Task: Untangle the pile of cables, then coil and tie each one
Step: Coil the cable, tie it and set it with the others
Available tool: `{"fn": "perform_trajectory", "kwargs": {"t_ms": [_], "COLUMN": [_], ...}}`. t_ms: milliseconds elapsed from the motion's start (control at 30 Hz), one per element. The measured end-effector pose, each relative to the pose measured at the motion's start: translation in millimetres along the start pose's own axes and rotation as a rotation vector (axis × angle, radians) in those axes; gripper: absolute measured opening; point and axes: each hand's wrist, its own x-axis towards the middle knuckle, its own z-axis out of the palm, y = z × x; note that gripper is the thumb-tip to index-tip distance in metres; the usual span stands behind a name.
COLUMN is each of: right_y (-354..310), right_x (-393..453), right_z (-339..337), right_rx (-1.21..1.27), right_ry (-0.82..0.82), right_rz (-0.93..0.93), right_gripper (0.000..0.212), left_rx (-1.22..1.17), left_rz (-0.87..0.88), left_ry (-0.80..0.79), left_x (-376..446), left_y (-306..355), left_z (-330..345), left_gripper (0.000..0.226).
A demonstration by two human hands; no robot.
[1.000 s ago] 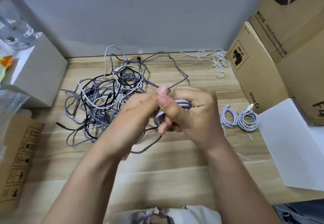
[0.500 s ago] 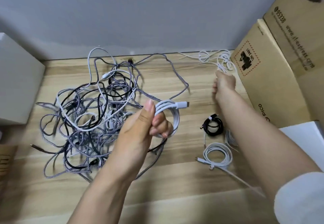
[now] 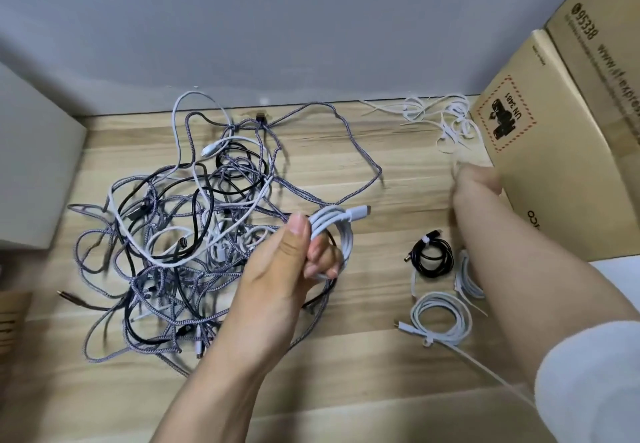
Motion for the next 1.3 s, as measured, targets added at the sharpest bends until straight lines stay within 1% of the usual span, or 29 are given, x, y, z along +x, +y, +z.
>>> {"fn": "perform_trajectory", "kwargs": {"t_ms": [67, 100, 133, 167, 200, 233, 267, 333, 367, 400, 433, 467, 500, 533, 567, 667, 733, 833, 967, 1067, 1167, 1200, 1233, 1267, 1300], "right_y": [4, 5, 7, 9, 10, 11, 14, 29, 39, 48, 57, 66, 72, 78, 81, 88, 89, 93, 96, 98, 98, 98, 98, 98, 98], "right_x": [-17, -29, -44, -65, -87, -116, -142, -196, -218, -236, -254, -269, -283, -290, -299, -312, -315, -316, -324, -327, -328, -329, -329, -330, -332], "right_z": [-7, -11, -18, -26, -34, -48, -60, -92, -107, -120, -133, -145, -154, -158, -164, -169, -171, -173, -177, -180, -184, -185, -187, -188, -189], "right_rx": [0.296, 0.479, 0.673, 0.847, 0.981, 1.052, 1.066, 1.003, 0.979, 0.966, 0.959, 0.936, 0.899, 0.867, 0.814, 0.729, 0.725, 0.698, 0.658, 0.665, 0.692, 0.705, 0.719, 0.74, 0.763], "right_ry": [-0.055, -0.116, -0.2, -0.319, -0.444, -0.562, -0.663, -0.876, -0.997, -1.114, -1.218, -1.282, -1.307, -1.3, -1.275, -1.116, -0.996, -0.937, -0.942, -0.972, -1.039, -1.063, -1.088, -1.108, -1.122], "right_rz": [0.112, 0.177, 0.217, 0.235, 0.227, 0.2, 0.161, 0.077, 0.062, 0.063, 0.055, 0.039, 0.03, 0.023, 0.008, -0.05, -0.047, -0.034, -0.067, -0.067, -0.033, -0.016, 0.003, 0.016, 0.023], "right_gripper": [0.018, 0.015, 0.019, 0.021, 0.021, 0.021, 0.02, 0.012, 0.016, 0.025, 0.028, 0.022, 0.015, 0.015, 0.021, 0.026, 0.026, 0.028, 0.023, 0.026, 0.032, 0.036, 0.039, 0.039, 0.033], "left_rx": [-0.012, -0.022, -0.035, -0.037, -0.027, 0.007, 0.043, 0.119, 0.151, 0.175, 0.21, 0.26, 0.328, 0.409, 0.502, 0.674, 0.77, 0.887, 1.034, 1.049, 1.053, 1.052, 1.05, 1.052, 1.051], "left_rz": [0.02, 0.032, 0.049, 0.071, 0.097, 0.131, 0.155, 0.183, 0.194, 0.213, 0.243, 0.275, 0.304, 0.325, 0.358, 0.483, 0.597, 0.641, 0.711, 0.698, 0.684, 0.677, 0.672, 0.669, 0.664], "left_ry": [0.044, 0.076, 0.102, 0.117, 0.116, 0.107, 0.101, 0.125, 0.137, 0.141, 0.132, 0.113, 0.098, 0.078, 0.053, -0.002, -0.02, -0.078, -0.101, -0.104, -0.1, -0.098, -0.091, -0.087, -0.086], "left_x": [-8, -10, -15, -20, -23, -31, -35, -49, -55, -59, -65, -71, -78, -81, -87, -102, -111, -118, -124, -126, -128, -129, -130, -130, -130], "left_y": [1, 1, 1, 3, 3, 5, 5, 6, 6, 7, 7, 9, 10, 9, 9, 9, 12, 16, 15, 13, 10, 9, 7, 6, 7], "left_z": [3, 2, 3, 3, 2, 2, 0, 0, -1, 1, 1, 1, 2, 1, 2, 7, 10, 12, 12, 8, 4, 3, 2, 1, 1], "left_gripper": [0.036, 0.038, 0.04, 0.041, 0.043, 0.044, 0.043, 0.043, 0.041, 0.038, 0.034, 0.032, 0.033, 0.035, 0.038, 0.043, 0.036, 0.022, 0.02, 0.02, 0.023, 0.031, 0.044, 0.057, 0.063]}}
